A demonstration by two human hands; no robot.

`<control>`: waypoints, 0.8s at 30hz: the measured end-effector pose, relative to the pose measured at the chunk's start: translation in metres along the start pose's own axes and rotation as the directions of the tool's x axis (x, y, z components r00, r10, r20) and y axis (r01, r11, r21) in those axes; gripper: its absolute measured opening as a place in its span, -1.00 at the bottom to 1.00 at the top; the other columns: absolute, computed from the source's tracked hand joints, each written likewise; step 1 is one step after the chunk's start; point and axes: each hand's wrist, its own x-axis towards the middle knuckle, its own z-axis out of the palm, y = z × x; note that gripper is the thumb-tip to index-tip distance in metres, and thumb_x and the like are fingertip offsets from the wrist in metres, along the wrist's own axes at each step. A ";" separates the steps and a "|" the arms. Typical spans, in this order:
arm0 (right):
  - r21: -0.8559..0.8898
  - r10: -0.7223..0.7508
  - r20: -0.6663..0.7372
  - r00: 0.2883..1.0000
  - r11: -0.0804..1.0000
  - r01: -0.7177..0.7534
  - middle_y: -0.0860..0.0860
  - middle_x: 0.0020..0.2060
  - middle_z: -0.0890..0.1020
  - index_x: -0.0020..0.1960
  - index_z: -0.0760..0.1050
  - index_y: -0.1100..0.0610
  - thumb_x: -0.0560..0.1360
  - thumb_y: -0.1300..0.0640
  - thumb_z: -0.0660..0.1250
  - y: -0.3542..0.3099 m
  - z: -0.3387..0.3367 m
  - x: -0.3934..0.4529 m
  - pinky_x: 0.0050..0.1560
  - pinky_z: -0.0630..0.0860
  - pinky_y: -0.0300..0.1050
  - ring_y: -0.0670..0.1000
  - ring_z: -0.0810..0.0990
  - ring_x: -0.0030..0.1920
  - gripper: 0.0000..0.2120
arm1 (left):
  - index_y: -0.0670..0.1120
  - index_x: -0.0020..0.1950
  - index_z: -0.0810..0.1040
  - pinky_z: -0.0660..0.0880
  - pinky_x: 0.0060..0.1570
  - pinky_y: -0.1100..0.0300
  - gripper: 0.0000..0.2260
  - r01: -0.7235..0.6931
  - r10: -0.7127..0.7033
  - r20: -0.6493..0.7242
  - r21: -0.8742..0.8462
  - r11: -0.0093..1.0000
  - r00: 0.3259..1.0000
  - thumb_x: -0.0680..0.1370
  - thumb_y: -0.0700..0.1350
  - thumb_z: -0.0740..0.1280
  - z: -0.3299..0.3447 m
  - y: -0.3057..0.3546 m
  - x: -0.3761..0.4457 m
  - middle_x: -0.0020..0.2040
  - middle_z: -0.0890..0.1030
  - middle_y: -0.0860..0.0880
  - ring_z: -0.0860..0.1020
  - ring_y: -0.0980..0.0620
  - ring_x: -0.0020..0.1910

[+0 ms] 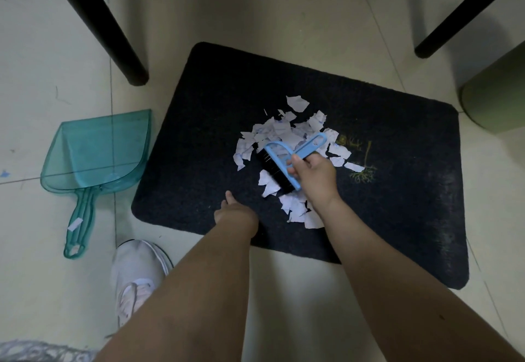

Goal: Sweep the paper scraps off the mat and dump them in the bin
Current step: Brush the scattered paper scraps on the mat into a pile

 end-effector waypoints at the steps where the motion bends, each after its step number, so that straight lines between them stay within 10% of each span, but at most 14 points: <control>1: 0.017 0.002 0.038 0.999 1.000 -0.003 0.02 -0.20 0.65 -0.15 0.56 0.04 0.56 0.13 0.27 -0.002 -0.001 -0.003 -0.03 0.61 -0.04 0.02 0.64 -0.11 -0.86 | -0.18 0.56 -0.23 0.11 0.48 -0.01 -0.32 0.010 -0.010 -0.001 -0.024 1.000 1.000 0.65 -0.06 0.16 -0.001 0.001 -0.001 0.56 -0.27 -0.14 -0.06 -0.11 0.57; 8: -0.185 0.180 0.193 0.965 0.972 -0.144 0.07 -0.16 0.68 -0.12 0.57 0.06 0.55 0.15 0.28 0.033 -0.007 -0.009 0.07 0.60 0.09 0.00 0.62 -0.17 -0.88 | -0.22 0.55 -0.28 0.08 0.48 0.01 -0.33 0.049 -0.050 -0.007 -0.112 0.992 0.999 0.66 -0.09 0.14 -0.004 0.005 -0.010 0.57 -0.22 -0.12 -0.04 -0.12 0.57; 14: -0.115 0.042 0.105 0.994 0.993 -0.030 0.03 -0.17 0.67 0.01 0.58 0.15 0.57 0.15 0.26 0.008 -0.044 0.018 -0.08 0.59 -0.10 -0.03 0.61 -0.20 -0.86 | -0.25 0.54 -0.27 0.09 0.48 0.00 -0.33 0.047 -0.049 -0.016 -0.102 0.994 0.999 0.66 -0.10 0.13 -0.004 0.011 -0.015 0.57 -0.21 -0.15 -0.02 -0.13 0.56; 18: -0.130 0.066 0.362 0.930 0.991 -0.020 0.06 -0.13 0.69 0.01 0.56 0.14 0.56 0.20 0.27 -0.001 -0.062 0.014 -0.14 0.58 -0.24 -0.07 0.60 -0.23 -0.90 | -0.25 0.55 -0.23 0.12 0.48 0.02 -0.35 -0.003 0.001 -0.022 -0.059 0.998 1.000 0.65 -0.13 0.13 -0.005 0.026 -0.020 0.56 -0.22 -0.17 -0.04 -0.13 0.56; 24: -0.407 0.215 0.485 0.847 0.914 0.001 0.13 -0.09 0.69 -0.05 0.60 0.21 0.54 0.19 0.31 0.037 -0.072 0.016 0.11 0.58 0.05 0.01 0.60 -0.17 -0.87 | -0.26 0.55 -0.24 0.11 0.47 0.04 -0.38 -0.038 0.035 -0.035 -0.078 0.996 0.999 0.65 -0.20 0.10 -0.008 0.052 -0.030 0.57 -0.20 -0.17 -0.02 -0.15 0.56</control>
